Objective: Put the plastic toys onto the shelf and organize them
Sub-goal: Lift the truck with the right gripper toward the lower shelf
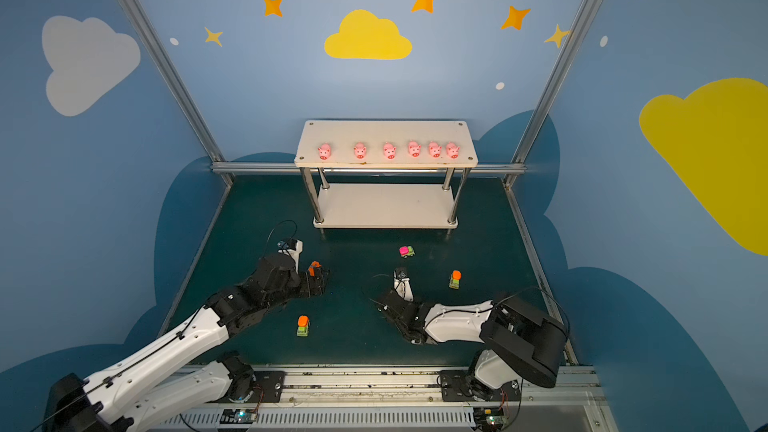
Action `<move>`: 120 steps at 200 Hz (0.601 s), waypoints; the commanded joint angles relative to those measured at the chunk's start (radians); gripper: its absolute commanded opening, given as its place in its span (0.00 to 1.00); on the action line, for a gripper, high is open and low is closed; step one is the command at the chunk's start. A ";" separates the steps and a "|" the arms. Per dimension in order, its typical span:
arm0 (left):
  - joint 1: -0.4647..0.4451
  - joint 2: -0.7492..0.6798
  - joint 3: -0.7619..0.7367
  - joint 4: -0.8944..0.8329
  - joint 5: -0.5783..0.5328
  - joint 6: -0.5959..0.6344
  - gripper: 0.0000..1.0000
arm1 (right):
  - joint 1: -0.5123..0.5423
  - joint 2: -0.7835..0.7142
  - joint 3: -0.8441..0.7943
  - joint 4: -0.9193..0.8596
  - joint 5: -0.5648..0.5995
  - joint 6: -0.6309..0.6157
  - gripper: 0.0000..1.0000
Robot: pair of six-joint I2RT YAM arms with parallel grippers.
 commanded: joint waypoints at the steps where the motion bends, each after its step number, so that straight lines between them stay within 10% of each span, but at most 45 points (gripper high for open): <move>1: -0.005 -0.023 0.006 -0.018 -0.003 -0.007 1.00 | 0.008 -0.045 0.001 -0.114 0.006 -0.002 0.24; 120: -0.007 0.012 -0.030 0.103 0.049 0.048 1.00 | -0.279 -0.179 0.179 -0.082 -0.066 -0.295 0.25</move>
